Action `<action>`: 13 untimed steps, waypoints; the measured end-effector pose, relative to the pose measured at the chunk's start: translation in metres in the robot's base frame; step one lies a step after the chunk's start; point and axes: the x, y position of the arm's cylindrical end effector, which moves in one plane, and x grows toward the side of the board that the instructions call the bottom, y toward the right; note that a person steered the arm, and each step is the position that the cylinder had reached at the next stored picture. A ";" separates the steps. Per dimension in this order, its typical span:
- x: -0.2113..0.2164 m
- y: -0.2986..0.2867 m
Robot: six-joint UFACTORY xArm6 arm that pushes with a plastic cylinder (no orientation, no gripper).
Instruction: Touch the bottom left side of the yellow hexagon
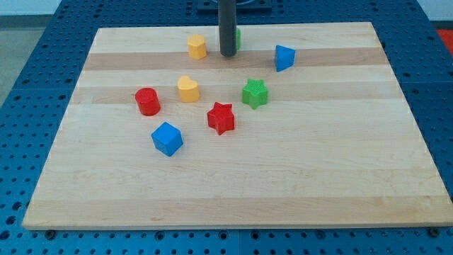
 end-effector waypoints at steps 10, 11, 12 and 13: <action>0.043 -0.083; 0.043 -0.094; 0.036 -0.097; 0.022 -0.090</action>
